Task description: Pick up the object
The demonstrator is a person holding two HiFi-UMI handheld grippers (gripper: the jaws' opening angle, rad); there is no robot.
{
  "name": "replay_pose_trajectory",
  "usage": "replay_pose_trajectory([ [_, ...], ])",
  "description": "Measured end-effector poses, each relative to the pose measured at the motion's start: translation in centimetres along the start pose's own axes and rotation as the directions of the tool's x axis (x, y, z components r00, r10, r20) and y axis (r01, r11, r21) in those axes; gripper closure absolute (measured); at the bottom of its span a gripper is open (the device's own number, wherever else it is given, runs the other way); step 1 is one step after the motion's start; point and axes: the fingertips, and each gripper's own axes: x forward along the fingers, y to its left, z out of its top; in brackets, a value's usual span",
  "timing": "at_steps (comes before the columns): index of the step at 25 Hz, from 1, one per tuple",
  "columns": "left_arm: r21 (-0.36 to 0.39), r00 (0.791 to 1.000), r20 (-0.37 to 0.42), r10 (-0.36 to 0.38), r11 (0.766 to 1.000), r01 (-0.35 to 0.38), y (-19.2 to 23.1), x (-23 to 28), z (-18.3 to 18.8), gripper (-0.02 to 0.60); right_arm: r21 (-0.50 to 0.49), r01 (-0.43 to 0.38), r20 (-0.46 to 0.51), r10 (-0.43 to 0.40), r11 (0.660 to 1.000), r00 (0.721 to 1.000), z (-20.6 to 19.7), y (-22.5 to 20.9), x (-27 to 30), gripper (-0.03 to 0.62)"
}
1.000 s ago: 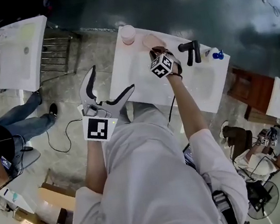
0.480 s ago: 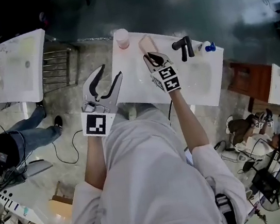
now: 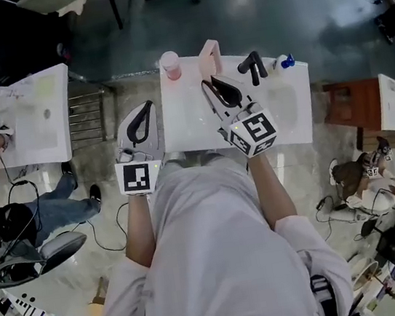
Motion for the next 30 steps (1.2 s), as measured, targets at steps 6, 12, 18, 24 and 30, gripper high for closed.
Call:
replay_pose_trajectory([
  [6,0.035,1.0,0.008,-0.013,0.999,0.013,0.3,-0.9,0.5,0.581,-0.021,0.014,0.156,-0.011,1.0,0.988,6.9,2.1,-2.9,0.537],
  [12,0.065,0.998,0.054,-0.031,0.997,0.028,0.4,-1.5,1.9,0.581,-0.055,0.015,0.294,0.002,0.998,0.956,12.2,4.1,-5.8,0.537],
  [18,0.045,0.996,0.076,-0.035,0.998,0.032,0.5,-2.4,2.5,0.581,-0.133,0.076,0.334,-0.027,0.988,0.942,13.8,5.0,-7.5,0.537],
  [24,0.087,0.99,0.125,-0.066,0.995,0.056,-0.8,-2.2,5.7,0.581,-0.149,0.145,0.336,-0.088,0.978,0.938,13.4,2.0,-8.2,0.537],
  [30,0.11,0.979,0.159,-0.124,0.988,0.107,-1.8,-0.4,9.8,0.581,-0.214,0.193,0.317,-0.119,0.958,0.941,14.0,-0.4,-8.4,0.54],
])
